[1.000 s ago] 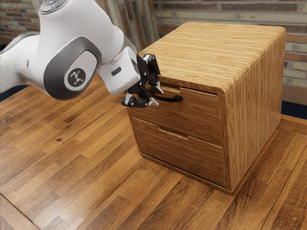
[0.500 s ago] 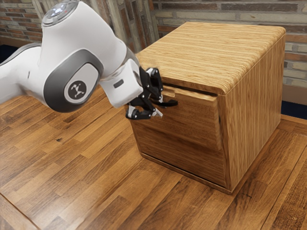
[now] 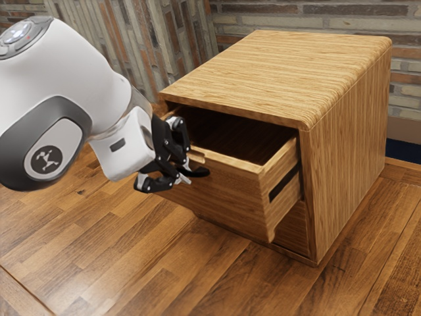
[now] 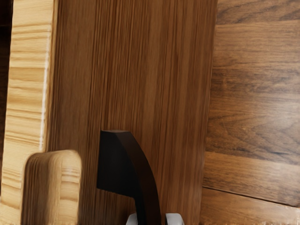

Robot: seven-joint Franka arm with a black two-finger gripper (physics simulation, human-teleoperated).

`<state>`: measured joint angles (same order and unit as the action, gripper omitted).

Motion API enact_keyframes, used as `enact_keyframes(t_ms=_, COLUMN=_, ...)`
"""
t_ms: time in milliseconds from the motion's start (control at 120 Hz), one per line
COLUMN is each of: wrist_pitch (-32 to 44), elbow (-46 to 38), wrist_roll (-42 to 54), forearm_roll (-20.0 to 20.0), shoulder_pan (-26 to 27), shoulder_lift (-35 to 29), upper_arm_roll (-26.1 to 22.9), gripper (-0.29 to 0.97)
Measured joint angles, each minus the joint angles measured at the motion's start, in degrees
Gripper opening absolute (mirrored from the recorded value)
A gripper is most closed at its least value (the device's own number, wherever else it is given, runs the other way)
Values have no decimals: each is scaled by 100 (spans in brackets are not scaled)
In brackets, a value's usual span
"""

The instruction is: Pull the drawer handle with one arm to open the drawer

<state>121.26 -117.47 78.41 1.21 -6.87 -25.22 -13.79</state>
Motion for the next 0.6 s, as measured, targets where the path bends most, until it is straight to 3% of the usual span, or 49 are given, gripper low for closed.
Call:
enact_keyframes(t_ms=233, wrist_pitch=-275, elbow=-332, wrist_roll=-62, forearm_roll=13, shoulder_pan=35, shoulder_lift=-438, upper_arm_roll=121, gripper=2)
enact_keyframes(t_ms=450, wrist_pitch=-456, elbow=-657, wrist_roll=-130, forearm_roll=0, shoulder_pan=37, shoulder_lift=-920, upper_arm_roll=150, gripper=-9)
enact_keyframes(t_ms=600, wrist_pitch=-642, elbow=-714, wrist_roll=-188, forearm_roll=24, shoulder_pan=33, shoulder_lift=-1116, upper_arm_roll=116, gripper=-1)
